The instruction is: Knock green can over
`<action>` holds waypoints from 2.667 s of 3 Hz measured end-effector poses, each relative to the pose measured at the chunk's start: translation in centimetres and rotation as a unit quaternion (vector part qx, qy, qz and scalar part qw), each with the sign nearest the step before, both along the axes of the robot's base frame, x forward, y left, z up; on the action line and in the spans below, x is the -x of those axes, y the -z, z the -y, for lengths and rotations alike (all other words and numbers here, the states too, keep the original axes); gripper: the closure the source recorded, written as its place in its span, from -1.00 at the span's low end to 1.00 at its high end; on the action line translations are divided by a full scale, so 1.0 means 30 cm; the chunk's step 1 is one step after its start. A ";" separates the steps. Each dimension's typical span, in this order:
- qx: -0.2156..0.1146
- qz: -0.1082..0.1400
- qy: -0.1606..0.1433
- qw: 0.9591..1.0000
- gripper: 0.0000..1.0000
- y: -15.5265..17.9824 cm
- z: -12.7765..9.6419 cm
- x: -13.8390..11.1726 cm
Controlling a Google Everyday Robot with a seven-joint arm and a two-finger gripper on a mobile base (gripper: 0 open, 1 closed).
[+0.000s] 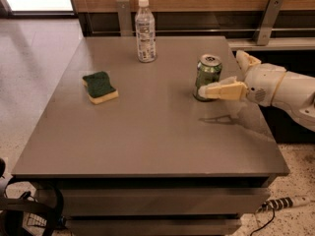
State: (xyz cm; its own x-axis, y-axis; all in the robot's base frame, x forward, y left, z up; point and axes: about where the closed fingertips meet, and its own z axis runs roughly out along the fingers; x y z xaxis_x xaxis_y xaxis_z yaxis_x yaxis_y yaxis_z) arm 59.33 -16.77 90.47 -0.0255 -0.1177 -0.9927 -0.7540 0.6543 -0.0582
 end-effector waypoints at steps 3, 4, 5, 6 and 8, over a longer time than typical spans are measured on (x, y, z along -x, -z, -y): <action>-0.044 0.008 -0.012 0.999 -0.06 0.051 -0.073 -0.021; -0.044 0.008 -0.015 0.999 0.56 0.049 -0.086 -0.021; -0.044 0.008 -0.017 0.999 0.99 0.047 -0.093 -0.021; -0.031 0.004 -0.018 0.999 1.00 0.035 -0.095 -0.023; 0.118 -0.023 0.009 0.993 1.00 -0.061 -0.054 -0.030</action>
Offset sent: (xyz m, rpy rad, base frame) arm 0.0053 0.0138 -0.0149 0.0777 -0.0114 0.0105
